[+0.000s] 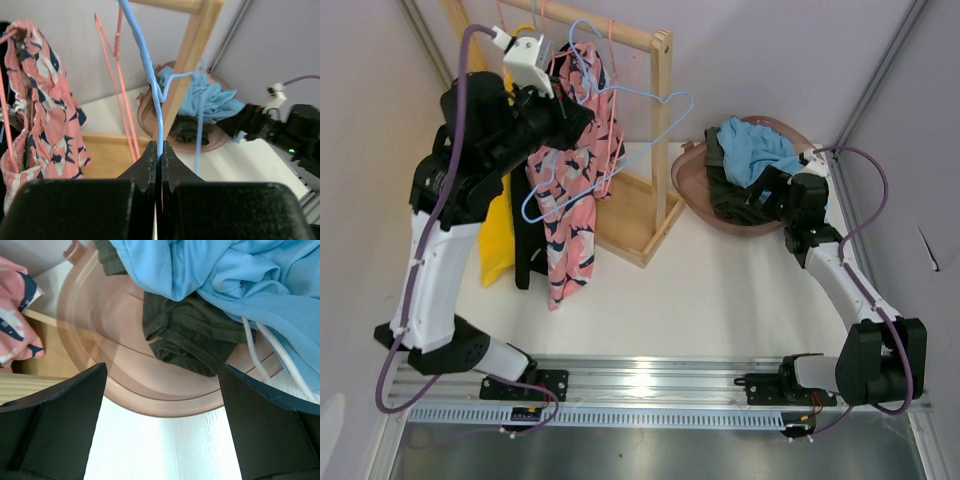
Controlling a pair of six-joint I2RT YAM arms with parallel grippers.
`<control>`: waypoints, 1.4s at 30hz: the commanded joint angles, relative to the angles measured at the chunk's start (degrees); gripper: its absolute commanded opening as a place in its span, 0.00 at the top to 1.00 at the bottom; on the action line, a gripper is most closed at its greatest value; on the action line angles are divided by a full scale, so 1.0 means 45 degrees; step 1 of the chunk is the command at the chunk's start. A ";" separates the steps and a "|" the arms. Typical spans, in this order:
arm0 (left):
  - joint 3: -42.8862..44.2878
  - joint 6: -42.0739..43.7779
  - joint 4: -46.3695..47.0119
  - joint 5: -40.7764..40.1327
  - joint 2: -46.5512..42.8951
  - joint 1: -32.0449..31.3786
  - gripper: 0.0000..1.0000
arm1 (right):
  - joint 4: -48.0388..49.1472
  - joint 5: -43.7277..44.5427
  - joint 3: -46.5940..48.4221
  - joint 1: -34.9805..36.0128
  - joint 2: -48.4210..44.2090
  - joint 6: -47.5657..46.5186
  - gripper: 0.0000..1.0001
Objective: Remove the shorts from the hanger
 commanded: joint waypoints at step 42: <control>0.1968 -0.0098 0.2115 -0.0070 0.2161 0.0036 1.00 | 0.1402 -0.0888 -0.3405 -0.0273 -0.2416 0.1119 0.01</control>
